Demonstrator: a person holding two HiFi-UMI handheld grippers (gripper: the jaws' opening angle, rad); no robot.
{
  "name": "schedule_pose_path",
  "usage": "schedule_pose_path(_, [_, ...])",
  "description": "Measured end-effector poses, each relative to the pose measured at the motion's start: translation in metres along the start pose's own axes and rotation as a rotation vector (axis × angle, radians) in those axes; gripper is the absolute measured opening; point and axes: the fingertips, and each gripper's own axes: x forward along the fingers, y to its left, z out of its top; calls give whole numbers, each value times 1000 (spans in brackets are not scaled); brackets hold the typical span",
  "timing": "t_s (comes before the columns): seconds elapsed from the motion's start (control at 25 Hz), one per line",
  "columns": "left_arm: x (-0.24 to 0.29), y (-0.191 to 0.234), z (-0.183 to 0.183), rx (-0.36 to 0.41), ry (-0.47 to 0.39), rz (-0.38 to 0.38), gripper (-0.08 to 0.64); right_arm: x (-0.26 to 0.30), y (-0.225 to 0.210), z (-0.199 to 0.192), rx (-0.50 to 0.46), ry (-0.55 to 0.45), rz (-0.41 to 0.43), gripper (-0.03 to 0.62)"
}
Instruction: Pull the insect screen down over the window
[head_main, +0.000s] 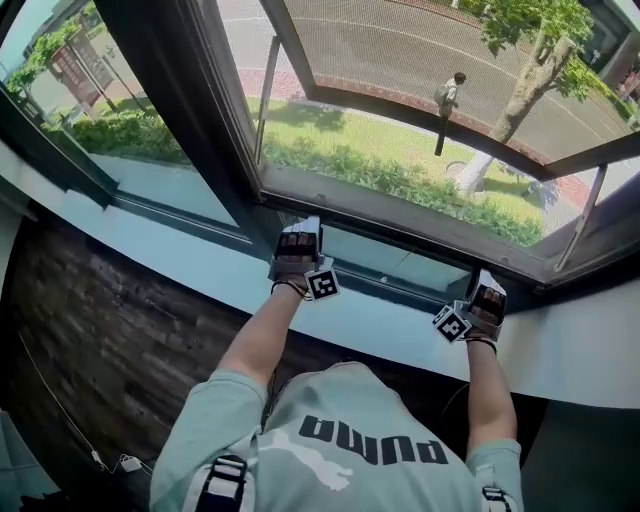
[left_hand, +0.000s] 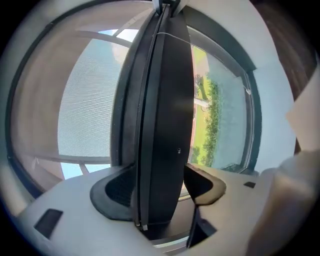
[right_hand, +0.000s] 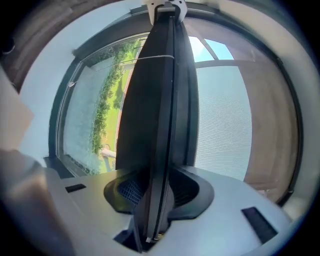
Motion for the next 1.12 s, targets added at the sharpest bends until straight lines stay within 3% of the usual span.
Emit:
schedule_pose_path(0.04, [2,7,-2,-13,1,13,304,3,-6,4,15,4,5,114])
schedule_pose_path(0.08, [5,14,-3,-18,-1,28,216,6,-11,8,31,8,11,112])
schedule_pose_path(0.12, [8,15,-4,-11,-7,35,195,9,-14,10,43,9,21,112])
schedule_pose_path(0.2, [12,7,-2,7,-20,12,268,11,-9,10,52,12,52,113])
schedule_pose_path(0.28, [14,-9,11,-51,-36,-101,285,12,-5,5,57,27,92,114])
schedule_pose_path(0.36, [6,-27,23,-180,-64,-247,285,8,-2,7,66,23,135,114])
schedule_pose_path(0.4, [1,-30,22,-199,-57,-268,285,3,-1,9,70,12,153,114])
schedule_pose_path(0.56, [-9,-19,9,-116,-6,-199,290,-8,-5,2,56,-14,151,124])
schedule_pose_path(0.68, [-6,-13,10,-99,-1,-157,293,-6,-11,-2,51,-15,129,124])
schedule_pose_path(0.84, [-12,-14,9,-107,4,-150,304,-15,-7,-1,90,-19,158,124])
schedule_pose_path(0.92, [-22,-9,9,-210,-6,-147,304,-26,-8,-4,151,-17,169,124])
schedule_pose_path(0.96, [-28,-9,9,-310,-19,-170,304,-33,-10,-5,210,-18,179,124])
schedule_pose_path(1.04, [-45,-9,12,-602,-70,-261,298,-51,-17,-3,398,-30,228,123])
schedule_pose_path(1.12, [-63,-3,13,-936,-116,-381,213,-71,-26,4,627,-53,298,115])
